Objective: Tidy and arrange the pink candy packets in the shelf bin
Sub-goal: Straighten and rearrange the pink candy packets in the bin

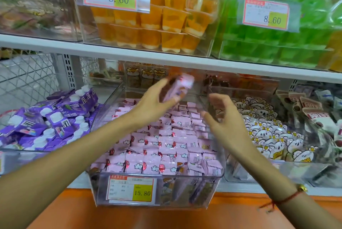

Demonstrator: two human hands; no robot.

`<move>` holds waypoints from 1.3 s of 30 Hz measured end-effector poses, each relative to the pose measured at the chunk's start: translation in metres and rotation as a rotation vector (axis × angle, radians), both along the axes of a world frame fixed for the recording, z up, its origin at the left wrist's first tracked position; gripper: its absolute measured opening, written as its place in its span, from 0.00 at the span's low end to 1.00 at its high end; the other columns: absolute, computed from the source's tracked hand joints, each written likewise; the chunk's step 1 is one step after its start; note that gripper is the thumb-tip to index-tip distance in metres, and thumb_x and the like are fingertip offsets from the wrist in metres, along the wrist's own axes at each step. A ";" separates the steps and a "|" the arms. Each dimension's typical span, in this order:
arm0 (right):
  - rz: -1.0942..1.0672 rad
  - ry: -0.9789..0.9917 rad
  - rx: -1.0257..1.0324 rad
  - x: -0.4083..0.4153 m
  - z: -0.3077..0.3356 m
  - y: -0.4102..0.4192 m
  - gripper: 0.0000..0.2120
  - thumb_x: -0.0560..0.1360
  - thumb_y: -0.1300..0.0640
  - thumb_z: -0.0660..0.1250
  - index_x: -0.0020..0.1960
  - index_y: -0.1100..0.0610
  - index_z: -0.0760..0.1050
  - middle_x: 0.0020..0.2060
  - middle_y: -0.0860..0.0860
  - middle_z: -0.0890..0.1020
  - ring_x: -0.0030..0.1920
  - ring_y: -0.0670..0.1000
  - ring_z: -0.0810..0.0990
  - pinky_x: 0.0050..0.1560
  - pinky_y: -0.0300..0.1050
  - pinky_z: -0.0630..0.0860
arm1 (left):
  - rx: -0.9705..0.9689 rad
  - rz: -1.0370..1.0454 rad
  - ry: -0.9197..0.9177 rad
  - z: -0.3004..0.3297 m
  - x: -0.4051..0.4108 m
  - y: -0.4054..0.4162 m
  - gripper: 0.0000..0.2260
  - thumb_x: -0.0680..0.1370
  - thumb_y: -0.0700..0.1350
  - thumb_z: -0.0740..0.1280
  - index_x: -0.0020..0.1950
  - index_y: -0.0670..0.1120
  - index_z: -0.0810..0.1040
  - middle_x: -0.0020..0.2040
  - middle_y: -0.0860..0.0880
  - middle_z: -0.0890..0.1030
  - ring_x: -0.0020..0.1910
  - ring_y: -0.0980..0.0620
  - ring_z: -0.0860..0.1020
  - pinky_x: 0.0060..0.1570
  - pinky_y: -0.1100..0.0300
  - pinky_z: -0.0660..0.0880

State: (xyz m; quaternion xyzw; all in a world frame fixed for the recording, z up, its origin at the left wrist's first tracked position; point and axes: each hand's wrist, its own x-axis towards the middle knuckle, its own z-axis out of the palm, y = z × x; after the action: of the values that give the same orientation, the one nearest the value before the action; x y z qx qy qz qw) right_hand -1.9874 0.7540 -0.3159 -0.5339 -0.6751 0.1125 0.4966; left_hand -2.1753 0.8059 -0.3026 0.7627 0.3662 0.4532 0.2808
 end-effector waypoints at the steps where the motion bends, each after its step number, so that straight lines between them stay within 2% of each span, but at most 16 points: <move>1: -0.049 -0.081 -0.006 0.003 -0.006 -0.001 0.19 0.74 0.63 0.67 0.63 0.57 0.70 0.52 0.45 0.74 0.46 0.35 0.73 0.47 0.21 0.64 | -0.053 0.004 -0.024 0.001 -0.001 0.007 0.22 0.78 0.44 0.66 0.72 0.49 0.65 0.60 0.56 0.74 0.61 0.56 0.73 0.54 0.70 0.69; 2: -0.068 -0.124 -0.017 0.005 -0.012 -0.002 0.18 0.75 0.64 0.66 0.63 0.55 0.69 0.52 0.45 0.73 0.45 0.35 0.72 0.45 0.19 0.64 | -0.094 0.011 -0.025 0.001 0.000 0.014 0.21 0.78 0.43 0.66 0.70 0.48 0.66 0.58 0.56 0.74 0.60 0.55 0.73 0.50 0.74 0.70; 4: -0.046 -0.099 -0.053 0.007 -0.018 -0.005 0.16 0.76 0.65 0.64 0.60 0.52 0.69 0.50 0.45 0.74 0.39 0.34 0.77 0.38 0.21 0.70 | -0.127 0.027 -0.017 0.001 0.004 0.029 0.21 0.77 0.42 0.67 0.68 0.47 0.67 0.58 0.52 0.77 0.58 0.52 0.76 0.47 0.71 0.73; 6: -0.028 -0.033 -0.092 0.009 -0.021 -0.006 0.14 0.76 0.63 0.63 0.58 0.50 0.70 0.50 0.46 0.76 0.39 0.41 0.80 0.38 0.38 0.79 | -0.128 0.059 -0.034 0.001 0.010 0.041 0.23 0.75 0.41 0.69 0.68 0.45 0.67 0.58 0.48 0.78 0.56 0.52 0.76 0.48 0.68 0.73; 8: -0.055 -0.059 -0.097 0.010 -0.022 -0.006 0.13 0.76 0.61 0.64 0.59 0.50 0.70 0.50 0.45 0.77 0.45 0.46 0.79 0.47 0.49 0.79 | -0.117 0.071 0.004 -0.001 0.014 0.050 0.23 0.74 0.40 0.71 0.67 0.44 0.68 0.58 0.46 0.78 0.55 0.52 0.76 0.52 0.65 0.71; 14: -0.078 -0.118 -0.106 0.011 -0.023 -0.006 0.15 0.76 0.60 0.64 0.62 0.51 0.69 0.51 0.43 0.75 0.49 0.44 0.75 0.47 0.35 0.65 | -0.053 0.015 0.393 -0.006 0.007 0.060 0.19 0.76 0.45 0.70 0.64 0.48 0.69 0.57 0.48 0.78 0.53 0.52 0.76 0.54 0.57 0.73; 17: -0.076 -0.138 -0.162 0.012 -0.023 -0.006 0.19 0.77 0.60 0.63 0.67 0.54 0.68 0.52 0.44 0.75 0.50 0.46 0.74 0.48 0.35 0.66 | -0.068 0.067 0.587 -0.008 0.013 0.061 0.14 0.79 0.53 0.62 0.60 0.47 0.68 0.48 0.50 0.76 0.43 0.55 0.74 0.40 0.61 0.70; 19: -0.062 -0.166 -0.205 0.013 -0.022 -0.008 0.20 0.77 0.59 0.61 0.68 0.53 0.68 0.52 0.45 0.76 0.48 0.45 0.75 0.47 0.37 0.67 | -0.042 0.125 0.576 -0.015 0.018 0.060 0.14 0.80 0.55 0.59 0.56 0.45 0.68 0.43 0.51 0.71 0.38 0.55 0.72 0.34 0.62 0.67; 22: -0.024 -0.159 -0.199 0.014 -0.022 -0.014 0.20 0.77 0.61 0.60 0.67 0.50 0.70 0.43 0.33 0.72 0.39 0.35 0.72 0.38 0.28 0.67 | 0.017 0.155 0.422 -0.025 0.015 0.056 0.16 0.79 0.50 0.63 0.65 0.48 0.66 0.47 0.48 0.76 0.41 0.50 0.77 0.38 0.57 0.76; 24: -0.018 -0.166 -0.214 0.016 -0.022 -0.016 0.20 0.77 0.61 0.59 0.68 0.49 0.69 0.42 0.29 0.69 0.41 0.31 0.72 0.40 0.27 0.68 | 0.045 0.159 0.542 -0.028 0.011 0.058 0.15 0.80 0.50 0.63 0.65 0.49 0.68 0.48 0.46 0.79 0.40 0.50 0.77 0.38 0.58 0.75; 26: -0.028 -0.191 -0.237 0.017 -0.021 -0.018 0.20 0.77 0.59 0.59 0.67 0.47 0.68 0.41 0.31 0.72 0.41 0.34 0.75 0.41 0.38 0.71 | 0.065 0.159 0.729 -0.031 0.008 0.065 0.13 0.81 0.50 0.59 0.64 0.49 0.73 0.57 0.46 0.79 0.48 0.50 0.75 0.47 0.57 0.73; 28: -0.039 -0.211 -0.253 0.018 -0.020 -0.020 0.19 0.76 0.57 0.60 0.66 0.47 0.68 0.40 0.33 0.74 0.37 0.38 0.78 0.40 0.42 0.73 | 0.085 0.145 0.883 -0.032 0.008 0.071 0.15 0.83 0.51 0.54 0.65 0.50 0.75 0.65 0.48 0.74 0.61 0.47 0.70 0.59 0.52 0.69; 32: -0.039 -0.232 -0.261 0.023 -0.016 -0.024 0.16 0.75 0.54 0.62 0.62 0.48 0.71 0.43 0.37 0.80 0.40 0.44 0.81 0.46 0.52 0.79 | 0.084 0.127 1.058 -0.028 0.009 0.080 0.17 0.83 0.51 0.52 0.68 0.54 0.73 0.70 0.51 0.69 0.68 0.46 0.63 0.65 0.49 0.64; 34: -0.041 -0.214 -0.232 0.025 -0.016 -0.025 0.12 0.74 0.53 0.63 0.56 0.43 0.71 0.41 0.34 0.78 0.39 0.39 0.79 0.45 0.51 0.79 | 0.017 0.111 1.016 -0.025 0.009 0.084 0.15 0.82 0.50 0.54 0.66 0.54 0.74 0.69 0.50 0.70 0.67 0.46 0.66 0.65 0.49 0.66; 37: -0.044 -0.183 -0.199 0.025 -0.018 -0.026 0.09 0.74 0.52 0.63 0.49 0.39 0.68 0.39 0.33 0.78 0.39 0.37 0.78 0.42 0.51 0.79 | -0.110 0.156 0.654 -0.024 0.011 0.087 0.12 0.81 0.47 0.59 0.62 0.50 0.77 0.62 0.48 0.78 0.55 0.48 0.77 0.57 0.51 0.74; 39: -0.042 -0.170 -0.193 0.024 -0.019 -0.028 0.08 0.74 0.51 0.63 0.48 0.38 0.67 0.40 0.33 0.78 0.39 0.36 0.78 0.42 0.51 0.79 | -0.095 0.291 0.511 -0.025 0.015 0.091 0.11 0.81 0.46 0.60 0.61 0.50 0.76 0.60 0.50 0.78 0.52 0.48 0.78 0.51 0.53 0.77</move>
State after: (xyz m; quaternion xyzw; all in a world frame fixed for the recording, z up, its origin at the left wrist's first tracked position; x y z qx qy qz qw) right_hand -1.9634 0.7264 -0.3346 -0.6008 -0.6894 0.1208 0.3862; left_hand -2.1606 0.8966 -0.3273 0.7776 0.5513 0.2642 0.1471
